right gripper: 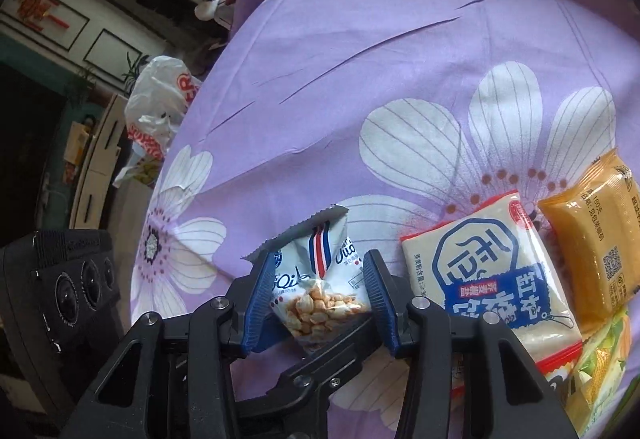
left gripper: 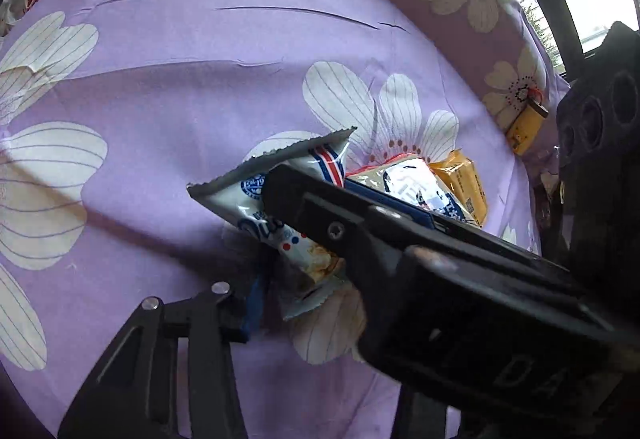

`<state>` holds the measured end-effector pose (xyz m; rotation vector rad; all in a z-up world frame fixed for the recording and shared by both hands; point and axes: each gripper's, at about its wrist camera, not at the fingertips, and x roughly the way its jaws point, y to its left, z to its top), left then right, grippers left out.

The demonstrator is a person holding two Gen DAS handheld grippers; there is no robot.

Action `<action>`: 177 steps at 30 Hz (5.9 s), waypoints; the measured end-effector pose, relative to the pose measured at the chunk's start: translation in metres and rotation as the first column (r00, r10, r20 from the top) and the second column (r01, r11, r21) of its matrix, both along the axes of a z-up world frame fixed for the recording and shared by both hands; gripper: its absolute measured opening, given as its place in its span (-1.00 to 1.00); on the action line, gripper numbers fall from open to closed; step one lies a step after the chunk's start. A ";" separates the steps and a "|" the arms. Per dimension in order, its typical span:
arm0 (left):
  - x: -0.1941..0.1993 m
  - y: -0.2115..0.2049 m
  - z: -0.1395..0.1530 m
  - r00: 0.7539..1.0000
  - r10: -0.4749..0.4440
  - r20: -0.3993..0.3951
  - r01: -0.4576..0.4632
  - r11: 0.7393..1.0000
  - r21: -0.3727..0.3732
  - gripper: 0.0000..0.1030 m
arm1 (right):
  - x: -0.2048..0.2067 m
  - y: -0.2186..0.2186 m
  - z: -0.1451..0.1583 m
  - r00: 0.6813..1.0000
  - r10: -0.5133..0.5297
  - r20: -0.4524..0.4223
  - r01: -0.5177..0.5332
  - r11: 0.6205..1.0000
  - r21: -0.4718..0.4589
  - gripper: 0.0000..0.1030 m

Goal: Organize snacks

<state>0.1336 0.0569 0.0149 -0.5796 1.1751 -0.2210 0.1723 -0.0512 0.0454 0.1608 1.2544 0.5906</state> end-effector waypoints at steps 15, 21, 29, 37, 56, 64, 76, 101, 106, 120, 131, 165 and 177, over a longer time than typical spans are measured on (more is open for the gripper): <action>-0.040 -0.035 0.057 0.978 -0.100 0.182 0.092 0.994 0.052 -0.21 | -0.053 -0.035 0.056 0.983 -0.067 0.173 0.050 0.994 0.097 -0.26; -0.074 -0.074 0.073 0.945 -0.223 0.240 0.197 0.972 0.128 -0.23 | -0.100 -0.068 0.074 0.955 -0.136 0.263 0.106 0.986 0.127 -0.26; -0.100 -0.132 0.058 0.894 -0.385 0.227 0.351 0.919 0.178 -0.22 | -0.147 -0.128 0.060 0.922 -0.279 0.268 0.242 0.957 0.162 -0.26; -0.115 -0.158 0.056 0.864 -0.445 0.237 0.409 0.893 0.187 -0.22 | -0.170 -0.158 0.056 0.898 -0.348 0.268 0.309 0.934 0.178 -0.26; -0.138 -0.176 0.084 0.803 -0.483 0.350 0.435 0.876 0.210 -0.22 | -0.211 -0.175 0.083 0.838 -0.394 0.377 0.341 0.918 0.201 -0.26; -0.149 -0.186 0.101 0.773 -0.502 0.388 0.444 0.865 0.235 -0.22 | -0.226 -0.185 0.100 0.810 -0.410 0.419 0.346 0.911 0.224 -0.26; -0.156 -0.225 0.127 0.699 -0.571 0.432 0.481 0.821 0.307 -0.22 | -0.246 -0.222 0.123 0.749 -0.475 0.462 0.393 0.880 0.267 -0.26; -0.157 -0.287 0.138 0.621 -0.636 0.458 0.563 0.768 0.304 -0.22 | -0.261 -0.278 0.132 0.647 -0.608 0.460 0.525 0.793 0.308 -0.26; -0.154 -0.295 0.134 0.622 -0.638 0.454 0.576 0.766 0.287 -0.22 | -0.259 -0.288 0.128 0.640 -0.625 0.447 0.544 0.780 0.310 -0.26; -0.149 -0.323 0.124 0.620 -0.659 0.427 0.615 0.745 0.257 -0.22 | -0.255 -0.317 0.119 0.626 -0.671 0.396 0.598 0.740 0.308 -0.26; -0.142 -0.332 0.115 0.627 -0.664 0.407 0.633 0.739 0.230 -0.22 | -0.250 -0.327 0.111 0.635 -0.680 0.366 0.615 0.732 0.293 -0.26; -0.123 -0.346 0.086 0.658 -0.675 0.334 0.674 0.726 0.138 -0.22 | -0.231 -0.347 0.085 0.666 -0.700 0.256 0.649 0.714 0.264 -0.26; -0.119 -0.358 0.077 0.661 -0.690 0.295 0.692 0.712 0.115 -0.22 | -0.227 -0.364 0.074 0.672 -0.713 0.199 0.657 0.699 0.283 -0.26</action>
